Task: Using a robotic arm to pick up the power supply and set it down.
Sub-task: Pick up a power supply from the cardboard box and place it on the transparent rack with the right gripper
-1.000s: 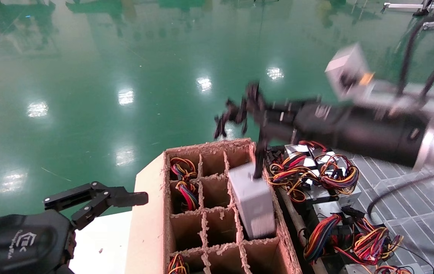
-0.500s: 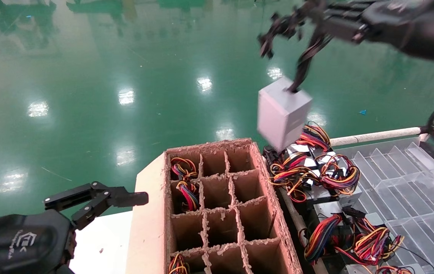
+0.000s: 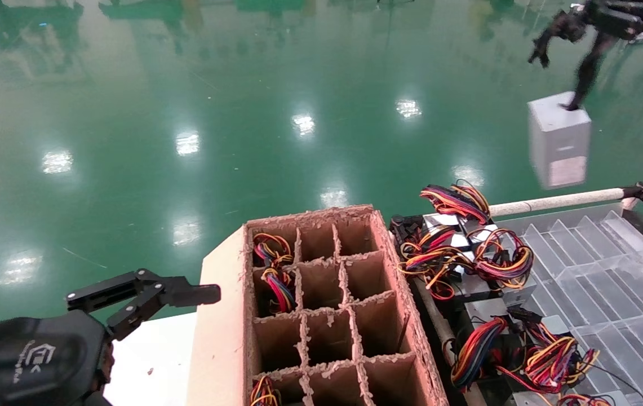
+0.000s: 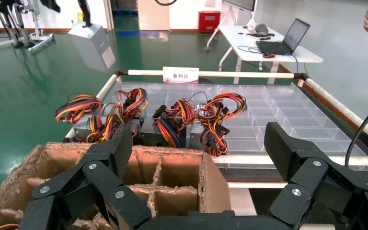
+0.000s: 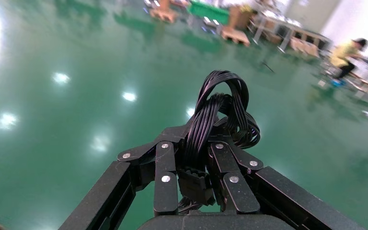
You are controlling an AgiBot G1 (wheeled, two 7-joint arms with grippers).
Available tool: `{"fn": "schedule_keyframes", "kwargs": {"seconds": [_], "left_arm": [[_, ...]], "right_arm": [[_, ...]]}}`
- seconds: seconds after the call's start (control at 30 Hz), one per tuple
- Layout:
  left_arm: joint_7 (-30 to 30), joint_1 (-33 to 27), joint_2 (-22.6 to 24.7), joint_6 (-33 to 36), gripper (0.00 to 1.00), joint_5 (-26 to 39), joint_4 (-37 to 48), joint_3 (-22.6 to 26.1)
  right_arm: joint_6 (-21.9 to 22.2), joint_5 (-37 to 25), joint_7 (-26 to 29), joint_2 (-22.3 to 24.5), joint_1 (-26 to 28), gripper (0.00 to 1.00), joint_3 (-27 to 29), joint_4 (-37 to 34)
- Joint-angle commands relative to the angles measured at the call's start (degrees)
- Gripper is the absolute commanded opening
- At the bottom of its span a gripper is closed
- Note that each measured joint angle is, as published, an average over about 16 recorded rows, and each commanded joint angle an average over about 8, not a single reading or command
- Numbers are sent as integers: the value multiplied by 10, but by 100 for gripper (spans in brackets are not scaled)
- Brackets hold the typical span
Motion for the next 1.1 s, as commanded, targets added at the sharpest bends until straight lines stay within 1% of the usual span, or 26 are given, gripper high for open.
{"fn": "schedule_keyframes", "kwargs": {"seconds": [0.03, 0.2, 0.37, 0.67, 0.9, 1.1], "left_arm": [[0, 0, 0, 0, 100, 0, 0, 0], [0, 0, 0, 0, 100, 0, 0, 0], [0, 0, 0, 0, 100, 0, 0, 0], [0, 0, 0, 0, 100, 0, 0, 0], [0, 0, 0, 0, 100, 0, 0, 0], [0, 0, 0, 0, 100, 0, 0, 0]], "right_arm": [[21, -18, -16, -4, 13, 0, -9, -24], [53, -46, -47, -20, 19, 0, -27, -60], [68, -55, -66, -37, 13, 0, -33, -83], [59, -55, -84, -62, -9, 0, -34, -102], [49, -54, -87, -72, -18, 0, -33, -108], [52, -55, -85, -79, -25, 0, -34, -113]]}}
